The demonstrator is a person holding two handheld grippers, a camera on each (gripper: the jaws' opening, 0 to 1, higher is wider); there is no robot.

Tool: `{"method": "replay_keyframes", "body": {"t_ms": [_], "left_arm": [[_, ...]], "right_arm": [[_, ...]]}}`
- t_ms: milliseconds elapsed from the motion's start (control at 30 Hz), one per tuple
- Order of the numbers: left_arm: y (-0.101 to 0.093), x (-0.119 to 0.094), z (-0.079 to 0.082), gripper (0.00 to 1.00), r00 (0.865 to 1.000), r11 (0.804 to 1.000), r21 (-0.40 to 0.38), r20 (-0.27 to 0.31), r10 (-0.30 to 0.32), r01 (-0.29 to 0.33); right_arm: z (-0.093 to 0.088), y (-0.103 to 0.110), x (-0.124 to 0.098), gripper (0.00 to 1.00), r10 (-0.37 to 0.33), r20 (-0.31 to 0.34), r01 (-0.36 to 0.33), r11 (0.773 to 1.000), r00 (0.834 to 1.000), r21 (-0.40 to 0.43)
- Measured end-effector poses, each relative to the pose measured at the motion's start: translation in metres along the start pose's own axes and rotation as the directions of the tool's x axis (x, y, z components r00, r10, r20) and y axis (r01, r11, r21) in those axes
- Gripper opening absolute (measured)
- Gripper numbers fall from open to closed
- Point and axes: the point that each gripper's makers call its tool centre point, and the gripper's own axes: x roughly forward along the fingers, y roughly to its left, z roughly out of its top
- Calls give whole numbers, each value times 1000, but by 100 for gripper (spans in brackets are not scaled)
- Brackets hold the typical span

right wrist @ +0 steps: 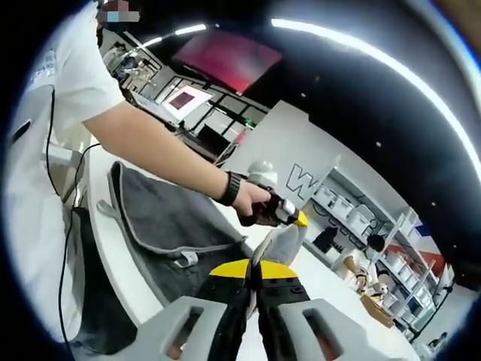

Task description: Open the folded towel by lifting each exposed corner and separating the folded layers until the towel lies flat within the target outline without major curled edges

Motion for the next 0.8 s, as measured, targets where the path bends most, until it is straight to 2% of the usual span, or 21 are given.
{"method": "replay_keyframes", "body": {"t_ms": [300,800], "left_arm": [[12,1,-11,0,999,1000,3,-43,29,-29],[25,8,-20,1,997,999,-17,-65,38,-39]], "right_arm": [[-12,0,-1,0,-7,-35,7,1000,999,-4],[-33,-1,-5,0,-11,-83,12,1000,996,4]]}}
